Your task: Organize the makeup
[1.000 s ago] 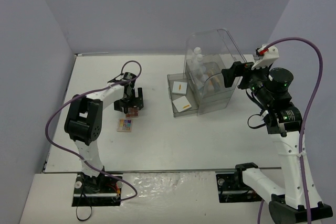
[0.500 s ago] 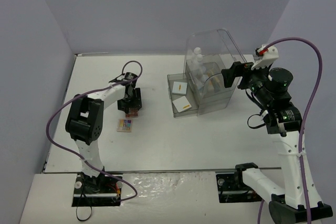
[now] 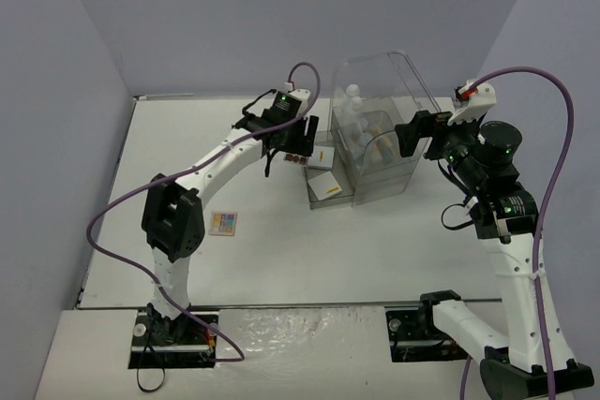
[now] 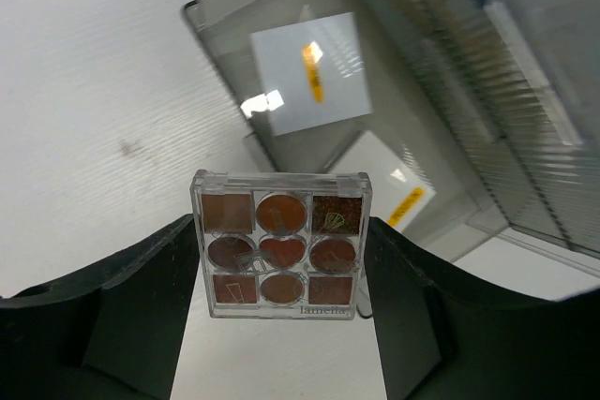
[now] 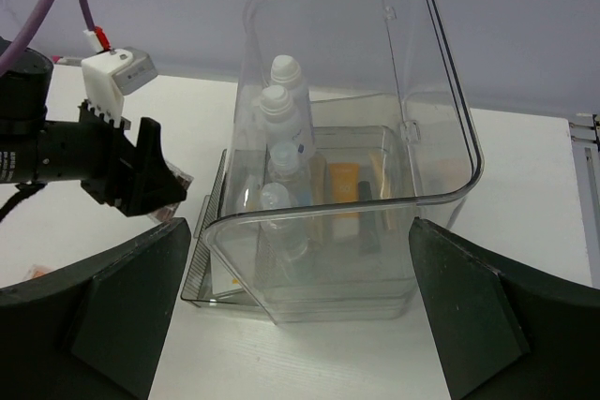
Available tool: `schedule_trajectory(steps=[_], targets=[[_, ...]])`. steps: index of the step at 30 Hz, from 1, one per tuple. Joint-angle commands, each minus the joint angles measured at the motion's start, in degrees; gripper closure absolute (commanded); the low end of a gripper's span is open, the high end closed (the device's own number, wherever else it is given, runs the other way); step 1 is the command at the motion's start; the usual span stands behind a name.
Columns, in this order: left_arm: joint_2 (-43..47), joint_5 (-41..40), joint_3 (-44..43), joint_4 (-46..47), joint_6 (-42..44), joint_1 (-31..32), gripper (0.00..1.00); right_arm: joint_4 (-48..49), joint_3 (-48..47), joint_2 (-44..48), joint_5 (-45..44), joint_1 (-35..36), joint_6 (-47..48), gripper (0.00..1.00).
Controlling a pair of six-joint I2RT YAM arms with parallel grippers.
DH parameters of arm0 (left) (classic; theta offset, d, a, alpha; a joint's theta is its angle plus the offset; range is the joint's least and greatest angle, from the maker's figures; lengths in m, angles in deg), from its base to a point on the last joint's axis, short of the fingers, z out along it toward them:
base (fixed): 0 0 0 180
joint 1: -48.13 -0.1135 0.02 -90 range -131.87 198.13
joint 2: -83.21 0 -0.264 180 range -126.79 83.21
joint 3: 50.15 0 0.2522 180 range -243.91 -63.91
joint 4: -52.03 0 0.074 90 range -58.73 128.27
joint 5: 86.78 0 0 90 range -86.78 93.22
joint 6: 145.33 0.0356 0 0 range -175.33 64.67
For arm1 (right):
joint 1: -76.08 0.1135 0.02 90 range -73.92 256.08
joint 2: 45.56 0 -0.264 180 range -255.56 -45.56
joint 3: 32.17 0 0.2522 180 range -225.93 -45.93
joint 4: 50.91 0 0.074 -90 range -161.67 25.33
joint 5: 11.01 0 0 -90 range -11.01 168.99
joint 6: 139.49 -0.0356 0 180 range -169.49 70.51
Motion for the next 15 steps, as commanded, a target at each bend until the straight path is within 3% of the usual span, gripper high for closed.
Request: schedule_trajectory(steps=[1, 7, 13, 15], targets=[[-2.56, 2.96, -5.44, 3.94, 6.52, 3.31, 0.59, 3.63, -0.67, -0.25, -0.62, 0.32, 0.28, 0.00], [-5.24, 4.70, -6.37, 7.71, 13.87, 6.35, 0.57, 3.48, -0.58, -0.18, -0.73, 0.32, 0.37, 0.00], [-5.23, 7.20, -4.69, 10.19, 15.92, 7.45, 0.51, 3.34, -0.37, 0.01, -1.05, 0.32, 0.46, 0.00], [-4.71, 7.71, -3.91, 10.92, 16.13, 7.81, 0.43, 3.24, -0.21, 0.16, -1.15, 0.32, 0.51, 0.00]])
